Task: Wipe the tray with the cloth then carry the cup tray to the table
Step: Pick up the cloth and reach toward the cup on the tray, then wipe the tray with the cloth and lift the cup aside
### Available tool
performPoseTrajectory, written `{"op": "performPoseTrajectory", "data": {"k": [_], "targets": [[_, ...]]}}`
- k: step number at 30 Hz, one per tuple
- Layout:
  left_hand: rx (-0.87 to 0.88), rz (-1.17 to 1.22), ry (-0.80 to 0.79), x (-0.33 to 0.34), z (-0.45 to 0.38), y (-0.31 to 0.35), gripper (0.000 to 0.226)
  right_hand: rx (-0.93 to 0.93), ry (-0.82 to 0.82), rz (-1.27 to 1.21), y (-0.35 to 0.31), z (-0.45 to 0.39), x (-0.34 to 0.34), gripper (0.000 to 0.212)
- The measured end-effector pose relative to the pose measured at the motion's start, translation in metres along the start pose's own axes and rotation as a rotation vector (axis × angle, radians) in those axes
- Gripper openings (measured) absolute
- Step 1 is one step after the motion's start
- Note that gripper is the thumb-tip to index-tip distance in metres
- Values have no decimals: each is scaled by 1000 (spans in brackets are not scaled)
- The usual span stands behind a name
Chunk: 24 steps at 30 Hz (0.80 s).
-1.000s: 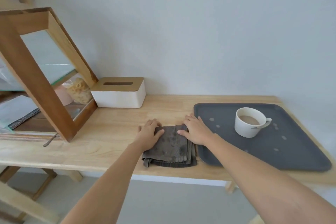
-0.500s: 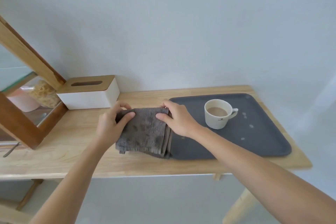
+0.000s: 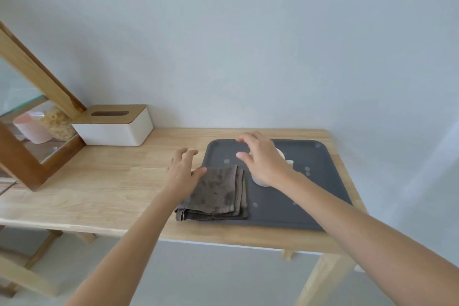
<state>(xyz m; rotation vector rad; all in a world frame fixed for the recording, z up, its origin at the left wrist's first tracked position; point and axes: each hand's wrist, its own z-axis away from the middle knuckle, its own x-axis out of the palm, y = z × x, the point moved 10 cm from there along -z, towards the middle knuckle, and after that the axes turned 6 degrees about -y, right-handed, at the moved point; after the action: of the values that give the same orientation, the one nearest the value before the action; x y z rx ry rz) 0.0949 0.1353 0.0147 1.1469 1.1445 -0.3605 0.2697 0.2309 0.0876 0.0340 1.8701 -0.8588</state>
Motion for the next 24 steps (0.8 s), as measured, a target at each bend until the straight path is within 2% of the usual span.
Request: {"op": "performPoseTrajectory", "data": {"k": [3,5,7,9,12,14,18,24], "targets": [[148,-169,-34,27,14,28,52,-5,262,-4,34,32,-50,27],[252,-224,-151,54,24,45,52,138,366,43,88,58,-69,28],[261,-290,-265,79,29,44,57,355,326,115,150,84,-65,32],[250,-375,-319,92,28,39,72,539,201,155,196,109,-45,36],[249,-426,-327,100,22,37,85,662,137,145,219,125,-27,34],[255,-454,-320,103,21,36,85,657,113,163,219,121,-23,33],[245,-476,-312,106,14,35,78,561,-8,210,213,112,-12,45],[212,-469,-305,107,-26,34,68,573,-11,245,219,113,-11,47]]}}
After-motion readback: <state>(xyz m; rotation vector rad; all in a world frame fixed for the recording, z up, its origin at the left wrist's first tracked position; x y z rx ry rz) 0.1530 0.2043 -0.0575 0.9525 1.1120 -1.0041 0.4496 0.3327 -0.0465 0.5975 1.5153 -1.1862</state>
